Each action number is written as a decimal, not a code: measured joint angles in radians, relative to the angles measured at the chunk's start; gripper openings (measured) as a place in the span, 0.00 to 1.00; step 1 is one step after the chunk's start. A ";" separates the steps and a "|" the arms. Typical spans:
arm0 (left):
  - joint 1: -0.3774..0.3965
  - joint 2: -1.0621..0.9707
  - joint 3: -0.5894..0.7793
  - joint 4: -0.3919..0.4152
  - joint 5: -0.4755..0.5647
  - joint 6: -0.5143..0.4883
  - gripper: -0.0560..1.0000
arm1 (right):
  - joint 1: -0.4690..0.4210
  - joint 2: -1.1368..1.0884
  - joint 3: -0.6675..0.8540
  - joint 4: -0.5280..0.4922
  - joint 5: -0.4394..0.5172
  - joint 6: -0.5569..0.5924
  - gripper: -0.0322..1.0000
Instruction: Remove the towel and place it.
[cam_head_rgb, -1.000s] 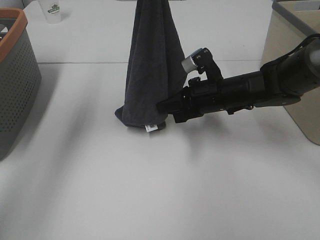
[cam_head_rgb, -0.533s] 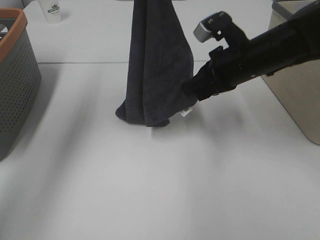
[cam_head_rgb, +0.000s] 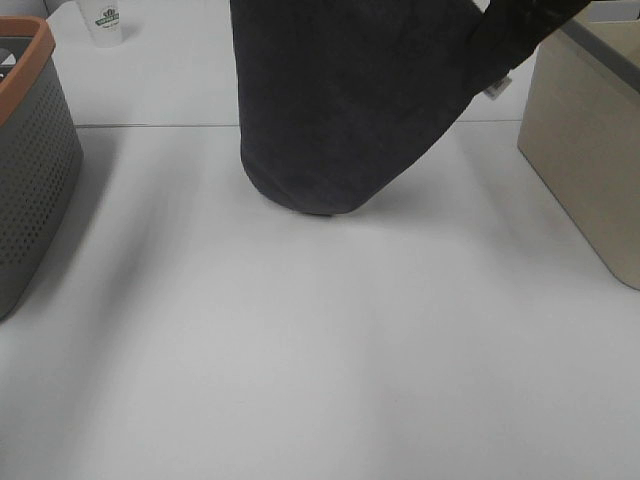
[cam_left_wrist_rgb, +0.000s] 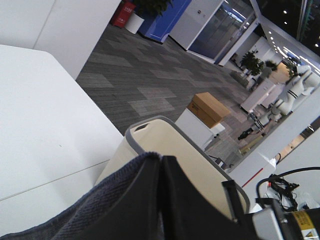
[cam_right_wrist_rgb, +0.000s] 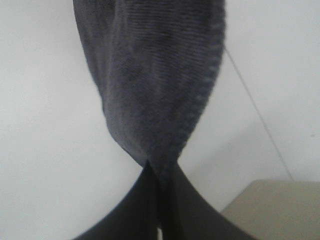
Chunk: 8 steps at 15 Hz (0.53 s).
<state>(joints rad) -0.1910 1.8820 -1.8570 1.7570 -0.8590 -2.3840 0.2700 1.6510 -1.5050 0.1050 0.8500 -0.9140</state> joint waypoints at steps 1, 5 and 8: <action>0.007 -0.001 0.006 0.000 0.001 -0.004 0.05 | 0.000 0.000 -0.024 -0.023 0.011 0.001 0.05; 0.013 -0.047 0.210 -0.002 0.187 -0.021 0.05 | 0.000 0.000 -0.155 -0.160 -0.045 0.001 0.05; 0.013 -0.060 0.279 -0.005 0.349 -0.028 0.05 | 0.001 0.025 -0.156 -0.165 -0.207 0.001 0.05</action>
<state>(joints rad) -0.1780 1.8220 -1.5780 1.7520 -0.5100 -2.4120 0.2710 1.6760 -1.6610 -0.0600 0.6430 -0.9130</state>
